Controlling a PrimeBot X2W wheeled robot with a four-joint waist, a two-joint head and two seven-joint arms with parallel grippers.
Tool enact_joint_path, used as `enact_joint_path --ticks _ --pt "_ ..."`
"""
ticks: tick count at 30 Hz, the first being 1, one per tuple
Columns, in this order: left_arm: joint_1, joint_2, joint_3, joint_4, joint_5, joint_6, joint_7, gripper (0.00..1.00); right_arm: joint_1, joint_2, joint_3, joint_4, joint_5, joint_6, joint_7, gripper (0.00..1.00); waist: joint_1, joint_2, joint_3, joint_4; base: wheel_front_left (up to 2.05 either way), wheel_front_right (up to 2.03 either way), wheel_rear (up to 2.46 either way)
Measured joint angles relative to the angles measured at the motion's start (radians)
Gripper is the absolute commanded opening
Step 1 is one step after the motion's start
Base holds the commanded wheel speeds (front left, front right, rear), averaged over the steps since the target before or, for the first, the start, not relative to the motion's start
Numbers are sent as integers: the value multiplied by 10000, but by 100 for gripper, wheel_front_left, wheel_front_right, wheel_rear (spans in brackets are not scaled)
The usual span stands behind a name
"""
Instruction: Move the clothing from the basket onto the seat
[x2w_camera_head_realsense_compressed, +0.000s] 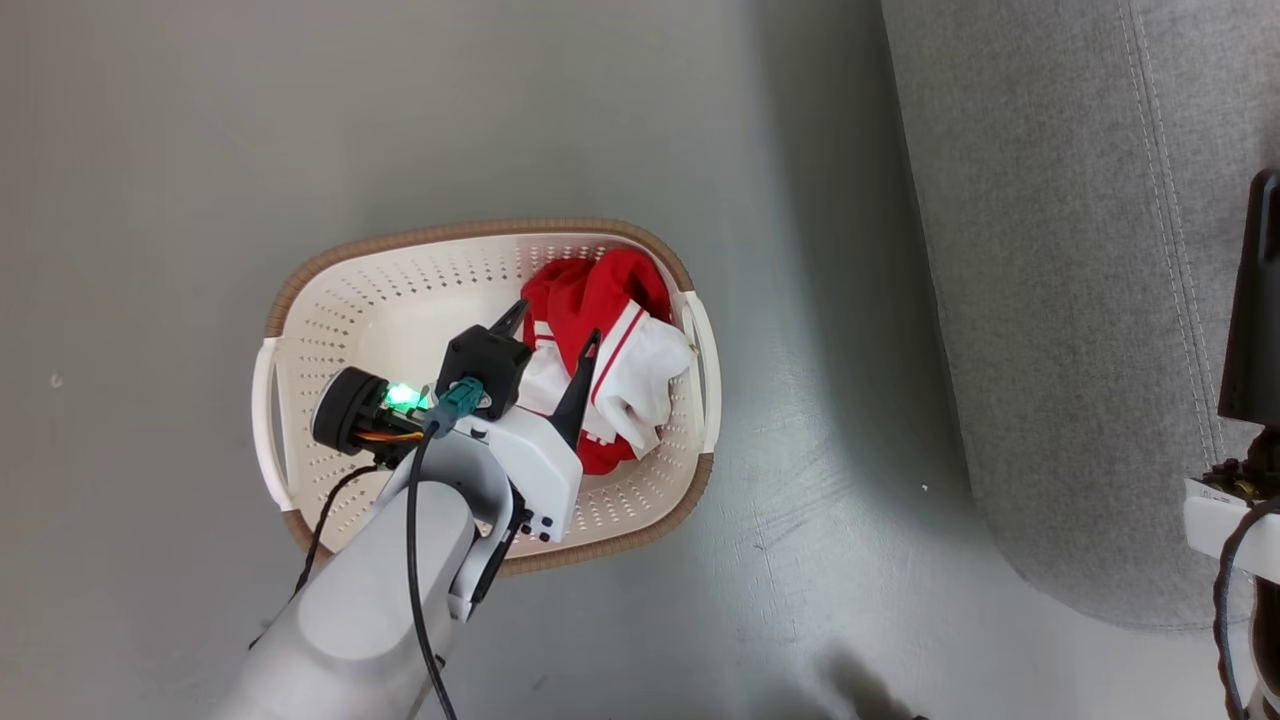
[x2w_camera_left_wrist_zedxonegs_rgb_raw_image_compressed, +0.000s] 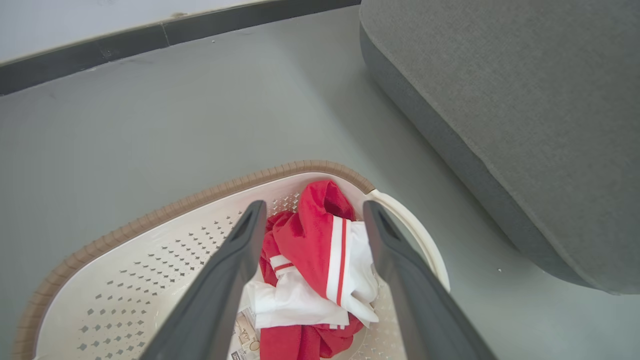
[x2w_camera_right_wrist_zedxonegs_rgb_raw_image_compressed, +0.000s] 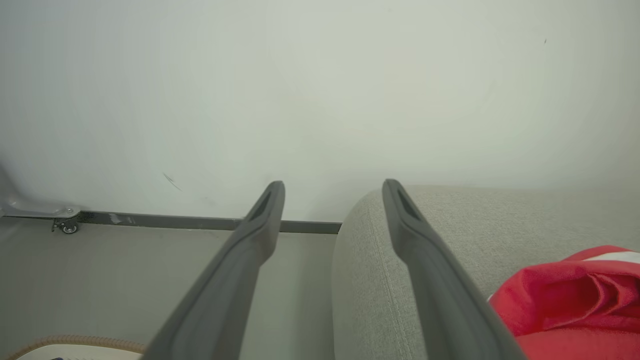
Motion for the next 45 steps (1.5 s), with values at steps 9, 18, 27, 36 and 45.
enact_joint_path --ticks 9,18,27,36,45 --pt "-424 -29 -61 704 19 -161 15 100 -128 0 -15 15 10 0 -240 100 0 0 371 -191 0 0 0" --pt "-836 -209 -50 1258 19 -257 15 100 -255 -2 75 159 13 0 -353 100 0 0 724 -353 0 0 0" --pt "-1213 -324 -50 1804 17 -347 4 100 -467 -2 178 257 107 0 -449 100 0 0 1161 -452 0 0 0" --pt "-1581 -416 -33 2228 12 -520 0 100 -621 -2 224 328 107 0 -533 100 1 0 1548 -473 0 0 0" --pt "-1816 -548 -33 2629 -88 -700 0 100 -700 -2 226 362 109 0 -694 100 0 0 1881 -515 0 0 0"
